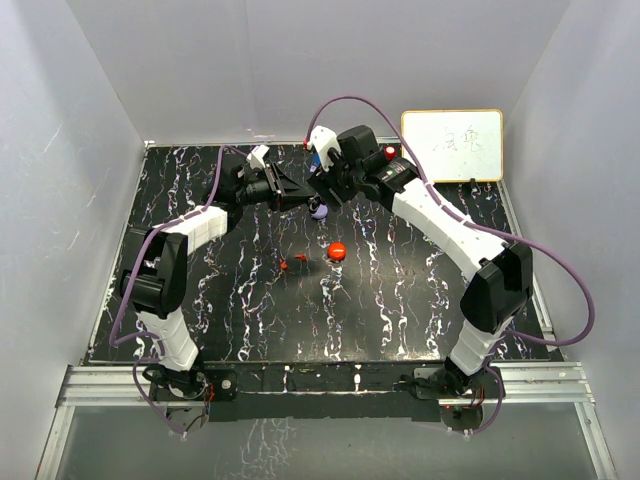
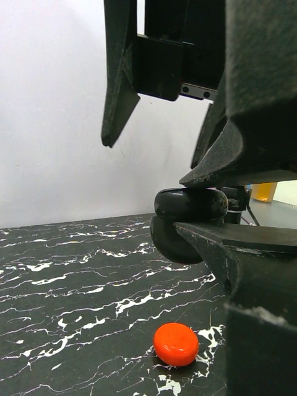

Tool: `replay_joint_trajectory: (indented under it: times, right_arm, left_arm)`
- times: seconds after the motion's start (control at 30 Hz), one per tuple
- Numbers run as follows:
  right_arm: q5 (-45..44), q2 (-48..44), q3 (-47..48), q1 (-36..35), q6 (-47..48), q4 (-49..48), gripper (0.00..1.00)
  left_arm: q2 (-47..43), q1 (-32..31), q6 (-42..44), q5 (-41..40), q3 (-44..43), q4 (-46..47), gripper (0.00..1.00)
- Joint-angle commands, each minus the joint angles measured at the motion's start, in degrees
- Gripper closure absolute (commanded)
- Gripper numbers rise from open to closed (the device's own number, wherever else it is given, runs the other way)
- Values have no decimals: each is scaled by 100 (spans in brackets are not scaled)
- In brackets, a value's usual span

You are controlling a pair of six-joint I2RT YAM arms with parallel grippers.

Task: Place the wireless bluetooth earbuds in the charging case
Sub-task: Adjust the earbud with the charging case.

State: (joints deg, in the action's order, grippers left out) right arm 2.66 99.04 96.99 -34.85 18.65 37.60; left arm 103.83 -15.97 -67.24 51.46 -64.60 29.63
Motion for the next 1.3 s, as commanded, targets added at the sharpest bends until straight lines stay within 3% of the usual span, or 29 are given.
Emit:
replay_joint_trajectory:
  times: [0.0,1.27]
  right_arm:
    - [384,36,239,-56,-224,0,34]
    - [322,341,-172,113,-306,-168,32]
  left_arm:
    - [-23,-21,-126,74,-8,140,100]
    - [-198,33,-266,249,24,241,100]
